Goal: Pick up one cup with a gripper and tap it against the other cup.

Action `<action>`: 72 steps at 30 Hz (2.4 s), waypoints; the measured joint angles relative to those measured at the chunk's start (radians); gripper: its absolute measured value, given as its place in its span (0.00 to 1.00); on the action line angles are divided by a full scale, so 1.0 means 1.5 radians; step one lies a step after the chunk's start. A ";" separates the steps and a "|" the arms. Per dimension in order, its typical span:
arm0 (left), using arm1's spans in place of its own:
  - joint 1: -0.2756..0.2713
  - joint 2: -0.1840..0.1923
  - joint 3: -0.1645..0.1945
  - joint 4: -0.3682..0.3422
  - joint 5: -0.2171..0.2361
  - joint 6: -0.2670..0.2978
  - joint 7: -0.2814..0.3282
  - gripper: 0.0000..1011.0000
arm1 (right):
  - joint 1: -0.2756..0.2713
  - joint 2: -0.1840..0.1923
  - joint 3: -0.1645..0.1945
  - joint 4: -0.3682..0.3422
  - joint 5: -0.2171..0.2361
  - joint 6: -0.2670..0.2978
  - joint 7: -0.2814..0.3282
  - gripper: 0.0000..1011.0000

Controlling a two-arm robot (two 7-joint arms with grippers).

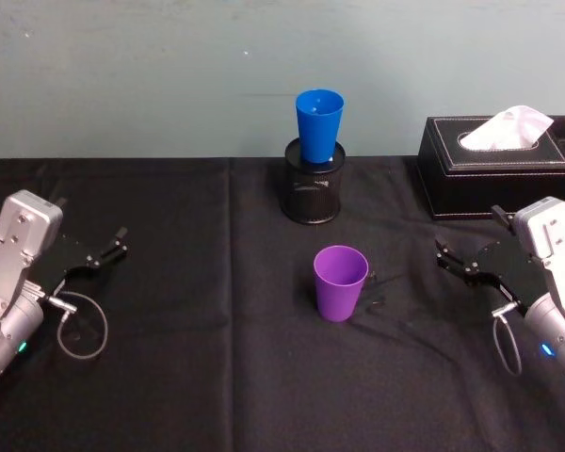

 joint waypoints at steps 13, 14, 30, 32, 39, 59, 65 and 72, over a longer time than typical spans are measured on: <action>0.000 0.000 0.000 0.000 0.000 0.000 0.000 0.99 | 0.000 0.000 0.000 0.000 0.000 0.000 0.000 0.99; 0.000 0.000 0.000 0.000 0.000 0.000 0.000 0.99 | 0.000 0.000 0.000 0.000 0.000 0.000 0.000 0.99; 0.000 0.000 0.000 0.000 0.000 0.000 0.000 0.99 | 0.000 0.000 0.000 0.000 0.000 0.000 0.000 0.99; 0.000 0.000 0.000 0.000 0.000 0.000 0.000 0.99 | 0.000 0.000 0.000 0.000 0.000 0.000 0.000 0.99; 0.000 0.000 0.000 0.000 0.000 0.000 0.000 0.99 | 0.000 0.000 0.000 0.000 0.000 0.000 0.000 0.99; 0.000 0.000 0.000 0.000 0.000 0.000 0.000 0.99 | 0.000 0.000 0.000 0.000 0.000 0.000 0.000 0.99; 0.000 0.000 0.000 0.000 0.000 0.000 0.000 0.99 | -0.002 0.000 0.003 -0.001 -0.003 -0.005 0.002 0.99; 0.000 0.000 0.000 0.000 0.000 0.000 0.000 0.99 | -0.017 0.004 0.023 -0.022 -0.006 -0.014 0.010 0.99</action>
